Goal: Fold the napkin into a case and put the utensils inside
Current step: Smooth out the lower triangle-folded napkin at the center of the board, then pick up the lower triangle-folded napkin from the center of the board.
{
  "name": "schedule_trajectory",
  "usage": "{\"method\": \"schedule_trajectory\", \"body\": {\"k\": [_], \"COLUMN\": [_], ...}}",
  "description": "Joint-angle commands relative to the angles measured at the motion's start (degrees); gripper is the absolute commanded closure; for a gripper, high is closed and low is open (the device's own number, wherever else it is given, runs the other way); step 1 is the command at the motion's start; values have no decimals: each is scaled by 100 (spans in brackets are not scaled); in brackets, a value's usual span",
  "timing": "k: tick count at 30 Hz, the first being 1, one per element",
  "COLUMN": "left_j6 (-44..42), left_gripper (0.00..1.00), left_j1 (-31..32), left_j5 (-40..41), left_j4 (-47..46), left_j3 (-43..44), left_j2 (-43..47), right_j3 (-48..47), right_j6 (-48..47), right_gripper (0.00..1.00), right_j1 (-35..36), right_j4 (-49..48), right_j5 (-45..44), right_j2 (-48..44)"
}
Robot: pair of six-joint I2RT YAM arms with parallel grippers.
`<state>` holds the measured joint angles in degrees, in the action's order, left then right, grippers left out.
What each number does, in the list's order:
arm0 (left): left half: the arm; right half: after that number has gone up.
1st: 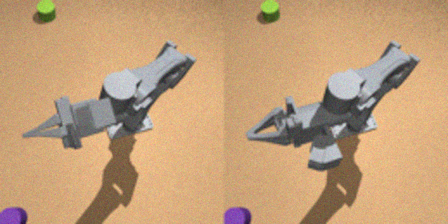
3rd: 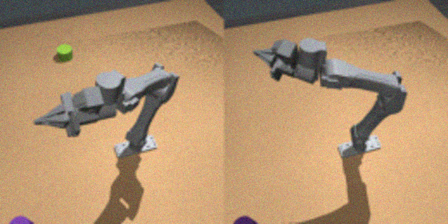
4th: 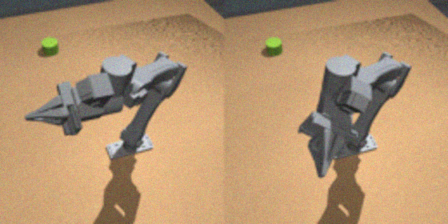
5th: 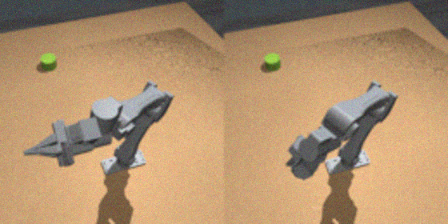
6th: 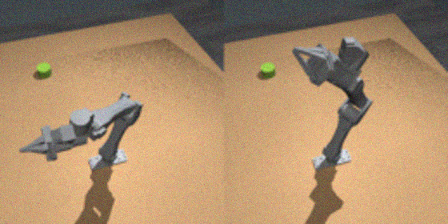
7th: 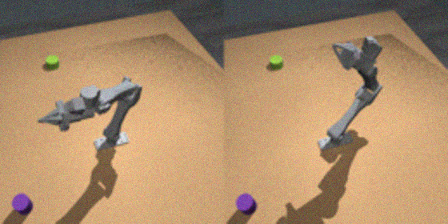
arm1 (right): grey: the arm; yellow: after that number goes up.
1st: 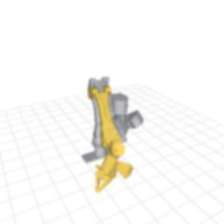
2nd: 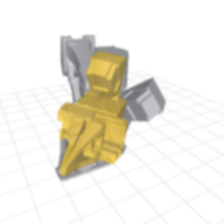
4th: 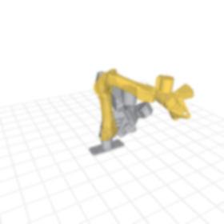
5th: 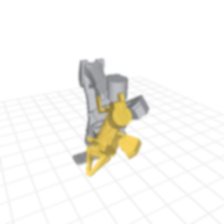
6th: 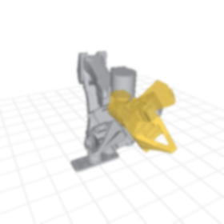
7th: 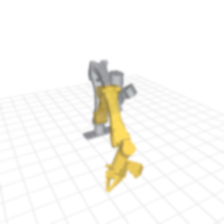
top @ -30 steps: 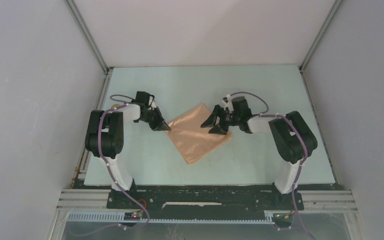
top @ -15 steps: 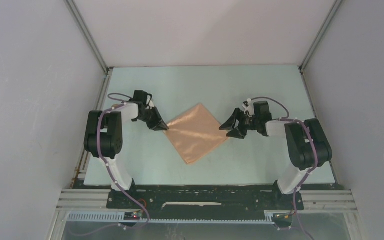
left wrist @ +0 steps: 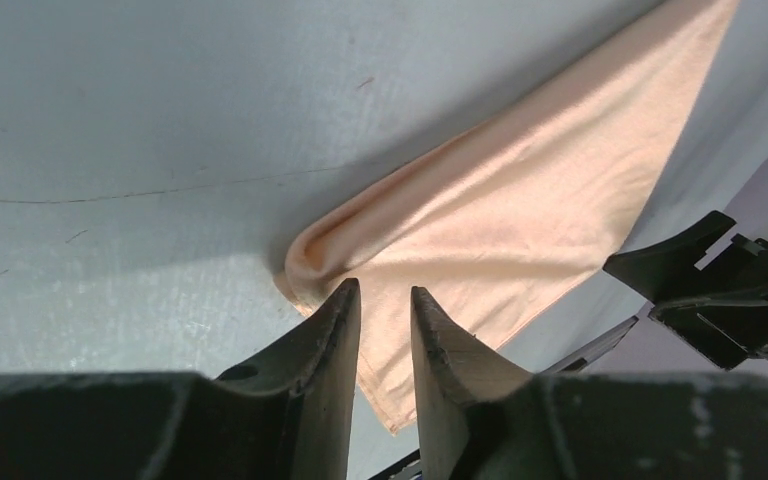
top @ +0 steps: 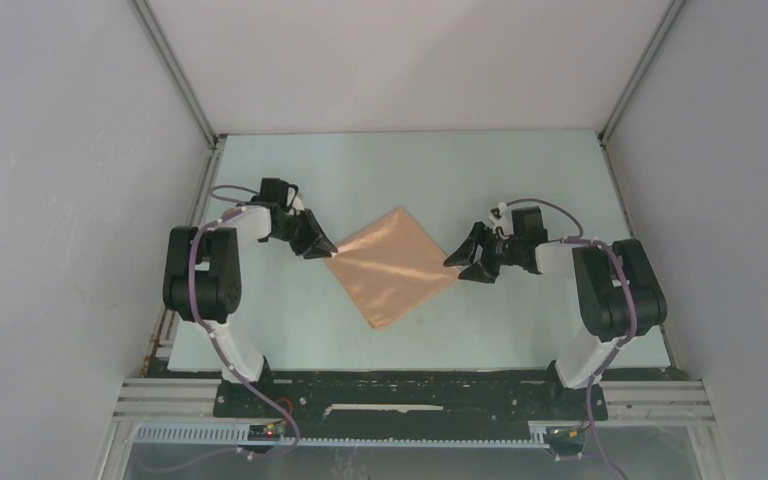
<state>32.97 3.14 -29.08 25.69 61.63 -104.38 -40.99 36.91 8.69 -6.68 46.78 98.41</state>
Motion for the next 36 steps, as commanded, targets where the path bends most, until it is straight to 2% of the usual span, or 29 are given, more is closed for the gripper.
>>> {"method": "schedule_trajectory", "body": {"k": [1,3,6,9,14,17,20,24,36], "left_j6": [-32,-37,-149,-190,-180,-243,-295,-280,-460], "left_gripper": [68,70,71,71,62,53,46,42,41], "left_j1": [-63,-77,-117,-170,-191,-195,-206,-208,-225], "left_j5": [-256,-230,-39,49,152,340,429,431,148], "left_j4": [59,-52,59,138,277,407,489,455,388], "left_j3": [200,133,150,138,255,253,111,-281,-894], "left_j2": [262,70,-212,-279,365,1108,1822,2564,3126], "right_j3": [-477,-937,-1211,-1640,-2682,-3242,-3615,-3936,-3978], "right_j6": [-578,-1027,-1382,-1939,-2595,-2717,-2835,-2930,-2736], "right_gripper": [24,23,22,22,23,24,24,24,26], "right_j1": [198,676,1262,2341,4117,4750,5112,5445,5809], "right_j4": [824,1777,2190,2533,3180,3480,3555,3698,3921], "right_j5": [-326,-1001,-1745,-2807,-4906,-5500,-5598,-5606,-5513], "right_j2": [-559,-892,-1243,-1390,-678,-35,525,1011,1429]}}
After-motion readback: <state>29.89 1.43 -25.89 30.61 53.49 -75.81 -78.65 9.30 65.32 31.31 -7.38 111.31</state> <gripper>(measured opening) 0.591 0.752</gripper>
